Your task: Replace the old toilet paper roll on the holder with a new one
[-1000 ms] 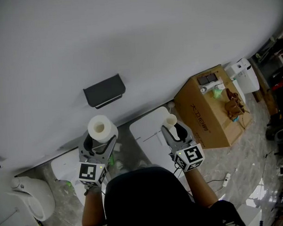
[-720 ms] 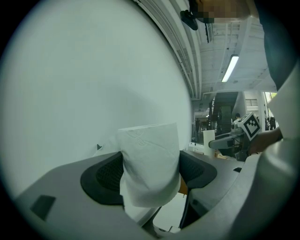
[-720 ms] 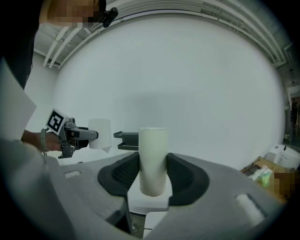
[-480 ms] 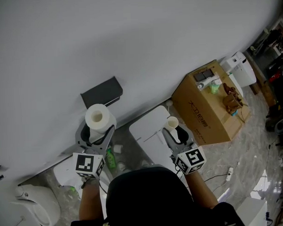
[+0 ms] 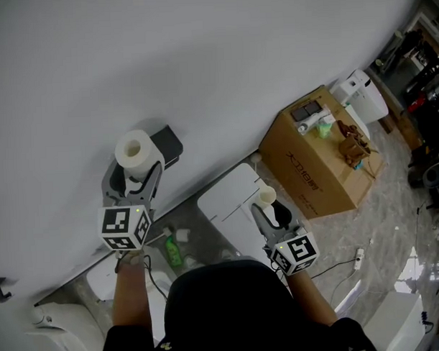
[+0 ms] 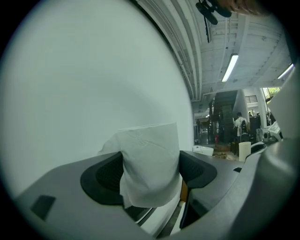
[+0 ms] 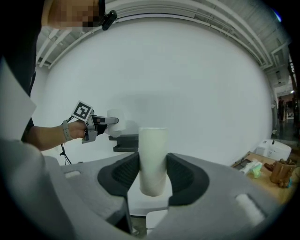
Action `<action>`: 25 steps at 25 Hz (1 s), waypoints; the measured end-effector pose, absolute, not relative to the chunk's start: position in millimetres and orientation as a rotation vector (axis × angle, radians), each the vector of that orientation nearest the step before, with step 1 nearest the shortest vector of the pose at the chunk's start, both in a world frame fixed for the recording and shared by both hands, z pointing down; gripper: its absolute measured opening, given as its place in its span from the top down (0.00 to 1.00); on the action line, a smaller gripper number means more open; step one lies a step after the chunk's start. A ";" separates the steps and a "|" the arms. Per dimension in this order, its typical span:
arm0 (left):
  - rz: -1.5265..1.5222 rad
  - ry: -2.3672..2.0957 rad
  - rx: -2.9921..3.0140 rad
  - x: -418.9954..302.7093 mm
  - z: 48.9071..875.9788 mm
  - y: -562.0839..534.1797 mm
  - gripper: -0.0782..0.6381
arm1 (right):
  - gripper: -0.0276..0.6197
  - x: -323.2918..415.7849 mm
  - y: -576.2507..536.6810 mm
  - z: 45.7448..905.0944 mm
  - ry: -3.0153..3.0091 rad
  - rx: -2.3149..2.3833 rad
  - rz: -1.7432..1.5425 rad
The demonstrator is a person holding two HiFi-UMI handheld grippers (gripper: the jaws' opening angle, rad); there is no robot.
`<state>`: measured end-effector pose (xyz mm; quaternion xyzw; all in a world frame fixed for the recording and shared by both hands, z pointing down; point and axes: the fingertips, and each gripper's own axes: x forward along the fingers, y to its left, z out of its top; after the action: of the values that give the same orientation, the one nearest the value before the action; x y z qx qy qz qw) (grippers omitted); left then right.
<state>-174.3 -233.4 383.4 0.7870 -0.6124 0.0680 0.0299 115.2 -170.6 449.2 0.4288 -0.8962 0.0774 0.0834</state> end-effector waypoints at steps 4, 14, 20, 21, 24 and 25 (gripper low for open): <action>0.240 -1.896 2.425 -180.7 389.2 -250.8 0.37 | 0.68 125.5 -164.8 449.2 -2.645 1.341 0.237; 0.325 -1.909 2.444 -186.4 414.2 -275.6 0.37 | 0.68 137.5 -153.3 452.9 -2.581 1.426 0.247; 0.424 -1.932 2.496 -181.9 418.5 -278.2 0.37 | 0.68 137.9 -150.0 451.9 -2.572 1.436 0.250; 0.444 -1.933 2.503 -180.5 419.3 -278.5 0.37 | 0.68 136.9 -149.0 452.3 -2.572 1.433 0.252; 0.459 -1.931 2.514 -178.0 418.4 -279.5 0.37 | 0.68 134.5 -147.2 453.4 -2.574 1.422 0.259; 0.457 -1.930 2.514 -177.9 417.5 -279.8 0.37 | 0.68 133.8 -146.7 453.1 -2.575 1.419 0.261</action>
<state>-177.9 -279.8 417.5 0.7847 -0.6025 0.1425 -0.0301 133.8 -146.7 453.1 0.4785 -0.8685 0.0881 0.0947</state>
